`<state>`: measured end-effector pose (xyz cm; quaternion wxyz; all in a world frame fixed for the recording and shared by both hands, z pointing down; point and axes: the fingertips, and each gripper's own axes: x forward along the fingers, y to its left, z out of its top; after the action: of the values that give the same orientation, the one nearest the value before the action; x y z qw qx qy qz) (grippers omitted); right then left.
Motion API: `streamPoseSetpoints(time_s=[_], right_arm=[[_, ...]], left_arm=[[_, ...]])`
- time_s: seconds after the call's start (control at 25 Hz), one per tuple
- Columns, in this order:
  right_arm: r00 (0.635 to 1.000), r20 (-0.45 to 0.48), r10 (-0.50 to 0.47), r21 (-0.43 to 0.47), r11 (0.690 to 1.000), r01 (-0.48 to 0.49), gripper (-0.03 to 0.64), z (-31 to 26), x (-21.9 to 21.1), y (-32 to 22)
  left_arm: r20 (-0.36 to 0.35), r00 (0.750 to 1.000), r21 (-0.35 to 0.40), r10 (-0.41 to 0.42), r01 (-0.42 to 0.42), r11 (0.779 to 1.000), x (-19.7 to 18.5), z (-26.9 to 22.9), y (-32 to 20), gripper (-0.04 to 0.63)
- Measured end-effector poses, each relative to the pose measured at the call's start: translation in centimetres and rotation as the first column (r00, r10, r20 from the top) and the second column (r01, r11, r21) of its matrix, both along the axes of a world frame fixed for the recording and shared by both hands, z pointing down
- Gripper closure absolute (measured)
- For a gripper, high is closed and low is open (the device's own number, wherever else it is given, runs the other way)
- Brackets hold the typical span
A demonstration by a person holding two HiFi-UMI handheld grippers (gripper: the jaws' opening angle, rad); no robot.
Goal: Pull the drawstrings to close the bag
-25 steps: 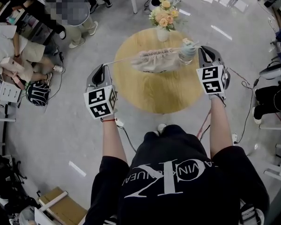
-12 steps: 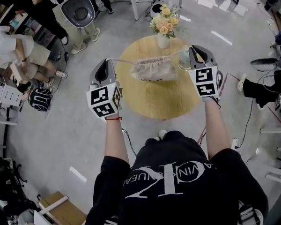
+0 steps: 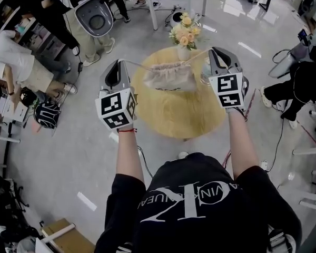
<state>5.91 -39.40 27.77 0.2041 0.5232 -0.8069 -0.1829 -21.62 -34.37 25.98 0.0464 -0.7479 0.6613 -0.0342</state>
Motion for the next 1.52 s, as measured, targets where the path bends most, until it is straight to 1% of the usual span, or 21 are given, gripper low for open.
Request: streamPoseSetpoints(time_s=[0.16, 0.4, 0.64, 0.84, 1.16, 1.4, 1.52], right_arm=[[1.000, -0.010, -0.014, 0.028, 1.000, 0.014, 0.597, -1.2, -0.7, 0.0], [0.999, 0.005, -0.040, 0.068, 0.997, 0.039, 0.597, -2.2, -1.2, 0.6], [0.998, 0.021, -0.058, 0.087, 0.995, 0.056, 0.597, -3.5, -2.2, 1.3], [0.998, 0.003, -0.060, 0.107, 0.993, 0.059, 0.597, -4.1, -2.7, 1.6], [0.997, 0.029, -0.070, 0.111, 0.992, 0.067, 0.597, -4.1, -2.8, 1.7], [0.997, 0.035, -0.075, 0.124, 0.990, 0.070, 0.597, -4.3, -2.6, 1.8], [0.994, 0.065, -0.083, 0.128, 0.989, 0.075, 0.597, -4.1, -2.4, 1.9]], left_arm=[[0.011, 1.000, 0.021, 0.000, -0.001, 1.000, 0.4, -1.1, -0.2, 0.577], [0.016, 1.000, 0.056, -0.004, 0.003, 0.998, 1.2, -2.1, 0.3, 0.577], [0.023, 1.000, 0.082, 0.008, -0.010, 0.997, 1.9, -3.5, 0.8, 0.577], [0.031, 0.999, 0.098, 0.011, -0.014, 0.995, 2.4, -3.7, 0.9, 0.577], [0.034, 0.999, 0.116, 0.010, -0.014, 0.993, 3.1, -4.1, 1.0, 0.577], [0.036, 0.999, 0.144, 0.009, -0.014, 0.989, 3.5, -4.3, 1.1, 0.577], [0.040, 0.999, 0.162, 0.008, -0.015, 0.987, 3.7, -4.4, 1.3, 0.577]])
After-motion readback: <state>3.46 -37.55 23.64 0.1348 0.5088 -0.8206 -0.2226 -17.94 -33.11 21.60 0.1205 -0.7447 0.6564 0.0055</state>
